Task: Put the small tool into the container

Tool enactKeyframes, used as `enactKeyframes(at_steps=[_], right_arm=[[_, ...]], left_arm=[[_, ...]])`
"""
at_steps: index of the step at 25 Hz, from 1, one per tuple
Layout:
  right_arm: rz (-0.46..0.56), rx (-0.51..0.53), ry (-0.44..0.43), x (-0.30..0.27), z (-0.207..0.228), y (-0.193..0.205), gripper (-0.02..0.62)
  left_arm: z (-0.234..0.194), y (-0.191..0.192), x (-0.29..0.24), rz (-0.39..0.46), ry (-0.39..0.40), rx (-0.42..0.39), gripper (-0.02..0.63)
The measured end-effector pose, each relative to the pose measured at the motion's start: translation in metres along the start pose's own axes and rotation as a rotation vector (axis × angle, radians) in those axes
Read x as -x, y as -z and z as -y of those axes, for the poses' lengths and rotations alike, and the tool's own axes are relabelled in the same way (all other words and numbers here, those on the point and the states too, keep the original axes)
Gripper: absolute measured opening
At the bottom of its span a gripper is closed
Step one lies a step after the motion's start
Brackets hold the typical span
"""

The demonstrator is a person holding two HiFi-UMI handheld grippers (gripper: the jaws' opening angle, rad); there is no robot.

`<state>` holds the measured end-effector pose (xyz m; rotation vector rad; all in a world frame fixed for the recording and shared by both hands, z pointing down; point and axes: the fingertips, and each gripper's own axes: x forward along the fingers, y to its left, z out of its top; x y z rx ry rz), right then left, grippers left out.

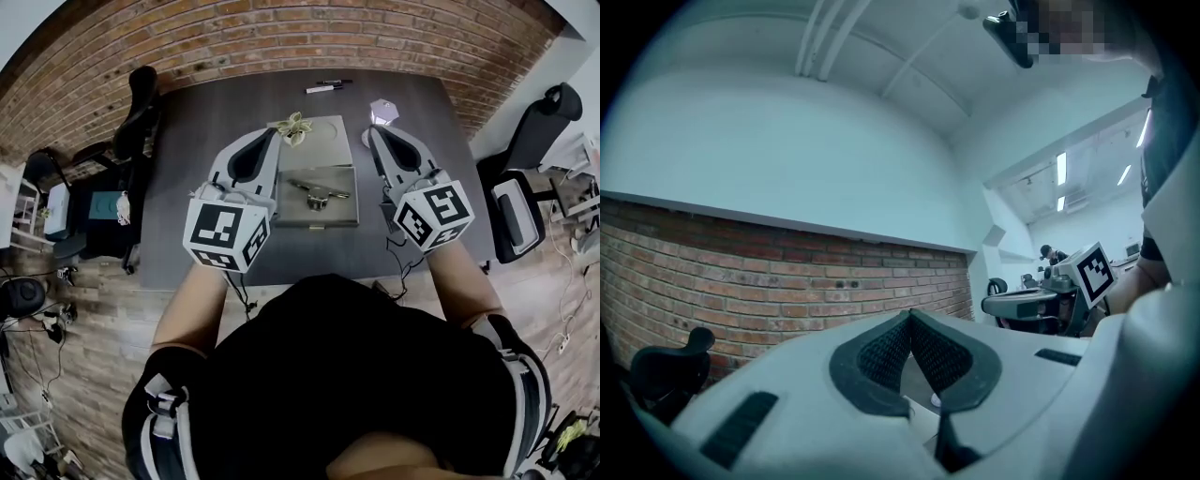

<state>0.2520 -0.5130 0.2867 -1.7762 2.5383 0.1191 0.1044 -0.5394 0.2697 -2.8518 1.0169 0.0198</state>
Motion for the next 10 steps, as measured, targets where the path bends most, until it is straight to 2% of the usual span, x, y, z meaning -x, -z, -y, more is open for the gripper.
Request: enactKeyframes(at_steps=[10], right_arm=[[-0.017,0.008,-0.004,0.0002,0.0029,0.0010,-0.005]], left_arm=[[0.0029,-0.0019,-0.0024,-0.006,0.009,-0.004,0.009]])
